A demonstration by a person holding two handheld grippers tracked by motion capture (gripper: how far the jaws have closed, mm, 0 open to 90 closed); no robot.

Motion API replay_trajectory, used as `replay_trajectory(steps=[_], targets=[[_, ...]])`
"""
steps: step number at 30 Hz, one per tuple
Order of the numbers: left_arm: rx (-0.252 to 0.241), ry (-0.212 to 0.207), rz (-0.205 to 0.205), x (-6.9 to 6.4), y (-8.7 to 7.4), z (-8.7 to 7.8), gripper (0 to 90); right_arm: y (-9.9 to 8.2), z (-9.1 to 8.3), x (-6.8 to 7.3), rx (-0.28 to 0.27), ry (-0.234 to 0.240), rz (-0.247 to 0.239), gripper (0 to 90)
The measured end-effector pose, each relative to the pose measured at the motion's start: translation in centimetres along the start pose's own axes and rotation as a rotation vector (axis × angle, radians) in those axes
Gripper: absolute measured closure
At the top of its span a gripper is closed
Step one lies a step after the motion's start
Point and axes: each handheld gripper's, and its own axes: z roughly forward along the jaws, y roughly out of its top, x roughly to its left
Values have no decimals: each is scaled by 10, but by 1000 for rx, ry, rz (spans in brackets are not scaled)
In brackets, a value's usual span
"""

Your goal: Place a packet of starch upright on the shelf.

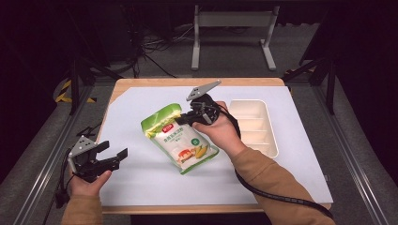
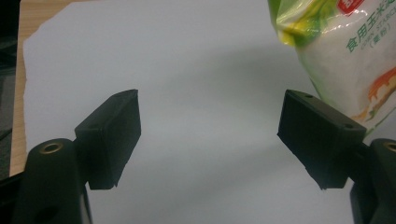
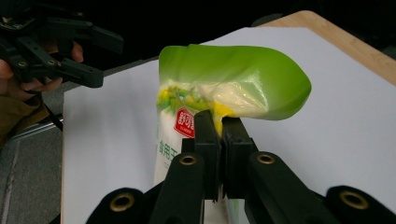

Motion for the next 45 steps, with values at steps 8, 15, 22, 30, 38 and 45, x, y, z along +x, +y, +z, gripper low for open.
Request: replay_trajectory(steps=[8,15,22,30,38,45], targets=[[3,1,0,0,0,1,219,5,-20,6,-80,-28,-43,867],[5,-3,0,0,1,3,219,4,-35,3,-132,-40,-43,867],[9,-6,4,-1,2,6,219,4,-54,2,-184,-53,-57,867],[14,-13,11,-1,3,9,218,2,-72,0,-220,-69,-56,867],[20,-22,13,-2,5,13,217,-2,-89,-4,-253,-91,-54,867],[25,-27,12,-2,6,15,213,-8,-104,-12,-273,-111,-41,867]])
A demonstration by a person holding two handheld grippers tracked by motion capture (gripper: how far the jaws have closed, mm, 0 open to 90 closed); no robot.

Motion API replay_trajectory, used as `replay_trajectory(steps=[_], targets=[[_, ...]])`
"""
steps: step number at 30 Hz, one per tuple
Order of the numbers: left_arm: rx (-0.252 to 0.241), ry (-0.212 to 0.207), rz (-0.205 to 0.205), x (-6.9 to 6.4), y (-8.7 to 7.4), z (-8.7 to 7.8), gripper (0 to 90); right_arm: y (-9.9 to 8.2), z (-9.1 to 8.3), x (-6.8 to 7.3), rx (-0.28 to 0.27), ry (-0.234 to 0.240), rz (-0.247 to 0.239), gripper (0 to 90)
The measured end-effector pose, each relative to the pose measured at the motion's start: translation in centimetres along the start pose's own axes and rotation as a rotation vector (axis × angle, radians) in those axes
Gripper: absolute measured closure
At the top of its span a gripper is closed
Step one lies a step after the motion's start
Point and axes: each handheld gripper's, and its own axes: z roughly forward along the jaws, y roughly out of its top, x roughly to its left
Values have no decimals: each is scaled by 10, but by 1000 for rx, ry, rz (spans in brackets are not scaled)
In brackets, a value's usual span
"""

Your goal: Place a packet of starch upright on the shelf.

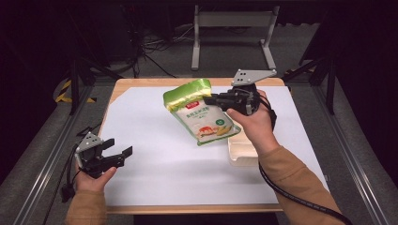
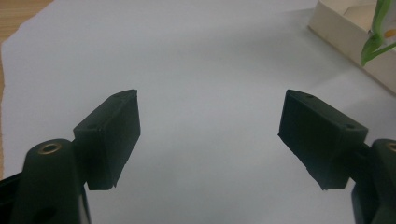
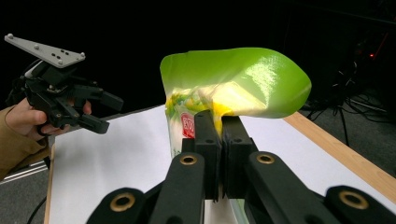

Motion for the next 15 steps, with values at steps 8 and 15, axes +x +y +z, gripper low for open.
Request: replay_trajectory(steps=[8,15], targets=[[2,1,2,0,0,1,213,-3,-16,-9,-23,-15,2,867],[2,2,3,0,-1,0,213,-5,-31,-14,-36,-37,1,868]])
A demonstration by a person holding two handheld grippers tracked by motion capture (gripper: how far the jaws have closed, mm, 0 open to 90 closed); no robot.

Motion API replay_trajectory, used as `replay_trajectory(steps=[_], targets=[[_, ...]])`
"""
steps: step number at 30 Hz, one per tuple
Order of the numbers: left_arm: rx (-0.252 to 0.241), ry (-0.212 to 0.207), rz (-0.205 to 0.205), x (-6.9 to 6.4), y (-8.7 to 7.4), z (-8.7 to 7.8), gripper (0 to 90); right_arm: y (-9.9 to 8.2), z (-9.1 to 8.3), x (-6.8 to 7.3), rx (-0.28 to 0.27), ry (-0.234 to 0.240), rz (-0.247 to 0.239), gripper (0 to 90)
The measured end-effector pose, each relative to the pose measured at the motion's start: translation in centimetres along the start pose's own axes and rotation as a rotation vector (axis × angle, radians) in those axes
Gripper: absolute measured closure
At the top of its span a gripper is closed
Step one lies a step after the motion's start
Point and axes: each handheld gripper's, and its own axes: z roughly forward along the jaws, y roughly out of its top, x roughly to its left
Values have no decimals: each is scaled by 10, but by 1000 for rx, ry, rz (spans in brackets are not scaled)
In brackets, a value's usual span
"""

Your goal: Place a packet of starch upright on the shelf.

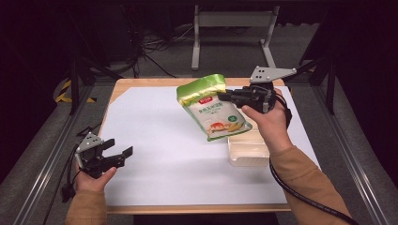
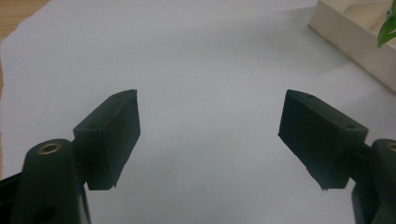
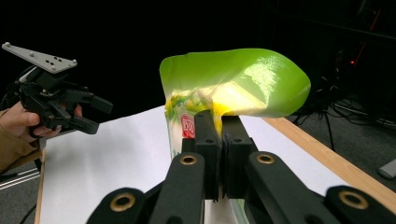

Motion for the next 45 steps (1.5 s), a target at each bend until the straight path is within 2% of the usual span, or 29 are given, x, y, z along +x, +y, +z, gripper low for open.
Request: replay_trajectory(steps=[16,24,35,45], targets=[[11,-2,0,0,-1,1,213,-8,-38,-16,-47,-60,16,868],[13,0,0,0,-1,2,213,-14,-50,-22,-55,-81,21,868],[17,0,-6,-1,-2,3,213,-27,-54,-30,-64,-86,26,868],[22,2,-6,-1,-3,3,213,-41,-51,-36,-69,-81,38,868]])
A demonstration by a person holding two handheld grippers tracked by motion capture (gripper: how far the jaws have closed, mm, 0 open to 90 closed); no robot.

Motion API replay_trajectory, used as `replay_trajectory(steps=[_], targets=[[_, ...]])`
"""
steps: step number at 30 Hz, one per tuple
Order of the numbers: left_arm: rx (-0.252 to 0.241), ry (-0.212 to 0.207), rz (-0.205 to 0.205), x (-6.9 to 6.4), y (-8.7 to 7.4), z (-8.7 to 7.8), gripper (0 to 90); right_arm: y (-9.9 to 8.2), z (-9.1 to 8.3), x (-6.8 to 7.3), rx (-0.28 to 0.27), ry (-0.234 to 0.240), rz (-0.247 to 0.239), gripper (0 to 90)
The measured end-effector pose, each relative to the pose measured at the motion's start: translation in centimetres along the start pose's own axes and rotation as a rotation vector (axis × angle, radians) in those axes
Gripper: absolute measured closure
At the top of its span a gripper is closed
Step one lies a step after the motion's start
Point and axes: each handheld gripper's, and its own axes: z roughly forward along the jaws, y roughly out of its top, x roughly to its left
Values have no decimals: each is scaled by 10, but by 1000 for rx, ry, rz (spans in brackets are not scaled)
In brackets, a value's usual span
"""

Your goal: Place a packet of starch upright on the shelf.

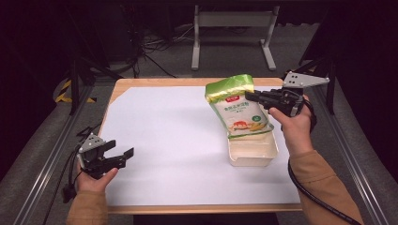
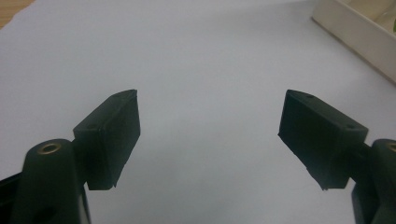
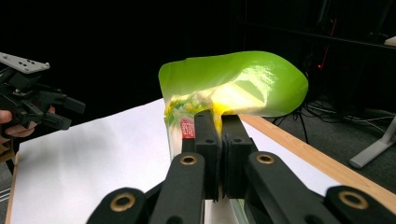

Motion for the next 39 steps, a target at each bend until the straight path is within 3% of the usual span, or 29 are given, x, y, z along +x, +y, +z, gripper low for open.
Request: replay_trajectory(steps=[10,20,34,39], targets=[[5,-1,5,0,0,1,213,-12,1,-3,-29,7,3,868],[9,0,5,0,-1,2,212,-16,-5,-5,-28,-17,5,869],[11,-1,9,0,-1,2,212,-34,4,-7,-17,-11,37,869],[15,-1,11,0,-1,2,212,-47,5,-9,-28,-4,71,869]])
